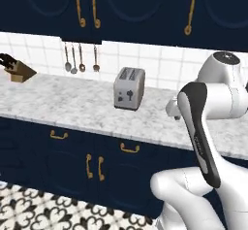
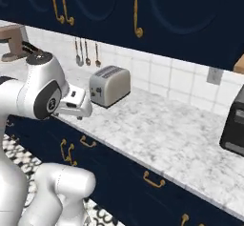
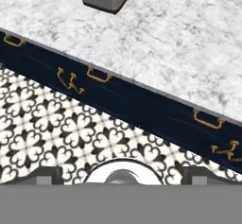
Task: Navigate to the fridge.
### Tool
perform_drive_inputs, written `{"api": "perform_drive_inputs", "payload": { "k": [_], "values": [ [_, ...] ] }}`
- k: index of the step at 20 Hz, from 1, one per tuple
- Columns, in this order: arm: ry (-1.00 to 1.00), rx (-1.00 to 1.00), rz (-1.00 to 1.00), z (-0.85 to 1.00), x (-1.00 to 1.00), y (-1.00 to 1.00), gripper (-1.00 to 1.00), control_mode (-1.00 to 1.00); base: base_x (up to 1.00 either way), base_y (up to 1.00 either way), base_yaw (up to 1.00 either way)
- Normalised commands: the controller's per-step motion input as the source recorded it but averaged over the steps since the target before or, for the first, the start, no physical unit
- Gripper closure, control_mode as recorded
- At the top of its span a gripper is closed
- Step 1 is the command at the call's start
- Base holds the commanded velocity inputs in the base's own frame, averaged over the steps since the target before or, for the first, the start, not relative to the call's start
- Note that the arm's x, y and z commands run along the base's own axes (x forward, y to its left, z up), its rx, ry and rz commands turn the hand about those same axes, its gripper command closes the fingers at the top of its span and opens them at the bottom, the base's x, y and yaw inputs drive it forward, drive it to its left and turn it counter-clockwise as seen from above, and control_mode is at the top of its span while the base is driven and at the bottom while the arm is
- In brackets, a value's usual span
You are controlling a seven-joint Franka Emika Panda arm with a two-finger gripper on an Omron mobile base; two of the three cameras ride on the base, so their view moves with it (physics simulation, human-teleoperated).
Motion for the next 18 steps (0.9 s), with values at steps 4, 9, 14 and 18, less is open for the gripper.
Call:
{"api": "perform_drive_inputs", "payload": {
  "k": [4, 9, 14, 18],
  "values": [
    [0.0, 0.0, 0.0, 0.0, 0.0, 0.0, -1.0, 1.0, 0.0, 0.23, 0.85],
    [0.0, 0.0, 0.0, 0.0, 0.0, 0.0, -1.0, 1.0, 0.0, 0.05, 0.91],
    [0.0, 0.0, 0.0, 0.0, 0.0, 0.0, -1.0, 1.0, 0.0, 0.09, 0.91],
    [0.0, 0.0, 0.0, 0.0, 0.0, 0.0, -1.0, 1.0, 0.01, 0.01, 0.92]
  ]
}}
